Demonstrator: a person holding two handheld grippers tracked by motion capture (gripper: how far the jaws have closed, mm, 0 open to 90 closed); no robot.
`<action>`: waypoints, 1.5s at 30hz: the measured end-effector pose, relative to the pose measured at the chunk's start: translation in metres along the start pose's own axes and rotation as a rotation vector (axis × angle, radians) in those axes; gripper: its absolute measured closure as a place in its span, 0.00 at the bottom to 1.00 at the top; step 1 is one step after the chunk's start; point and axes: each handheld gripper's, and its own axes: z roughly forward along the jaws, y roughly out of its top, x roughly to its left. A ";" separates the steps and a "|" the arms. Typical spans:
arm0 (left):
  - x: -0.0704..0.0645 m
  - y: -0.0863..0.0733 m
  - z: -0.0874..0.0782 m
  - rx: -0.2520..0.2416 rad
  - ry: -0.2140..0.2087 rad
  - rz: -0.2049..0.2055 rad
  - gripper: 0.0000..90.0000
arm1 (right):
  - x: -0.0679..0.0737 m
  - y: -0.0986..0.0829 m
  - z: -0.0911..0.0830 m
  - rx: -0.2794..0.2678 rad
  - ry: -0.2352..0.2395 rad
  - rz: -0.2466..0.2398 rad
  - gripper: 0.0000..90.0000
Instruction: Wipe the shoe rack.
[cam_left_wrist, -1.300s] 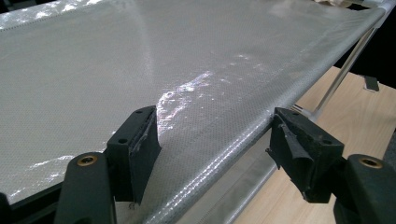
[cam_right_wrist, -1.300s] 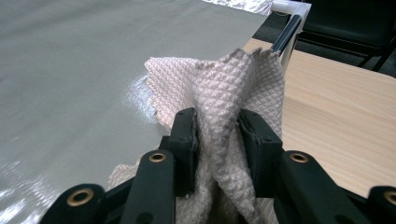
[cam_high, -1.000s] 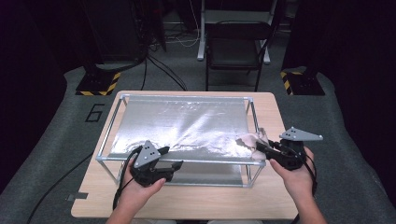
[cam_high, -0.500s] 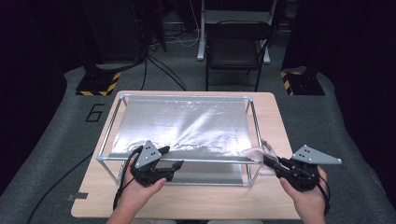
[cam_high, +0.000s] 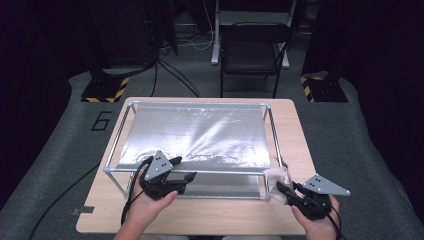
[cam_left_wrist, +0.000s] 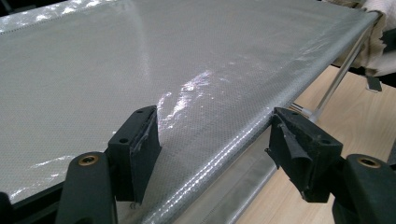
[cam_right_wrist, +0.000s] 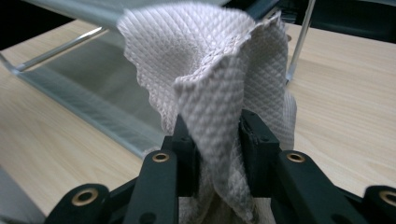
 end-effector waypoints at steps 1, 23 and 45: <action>0.000 0.000 0.000 0.000 -0.001 0.000 0.37 | 0.000 -0.003 0.002 0.003 -0.002 0.003 0.78; 0.000 0.000 0.000 -0.003 -0.002 0.004 0.37 | 0.001 -0.027 0.035 -0.046 -0.023 0.076 0.82; 0.000 -0.001 0.001 -0.010 0.002 0.007 0.37 | 0.000 -0.069 0.066 0.037 -0.063 0.074 0.84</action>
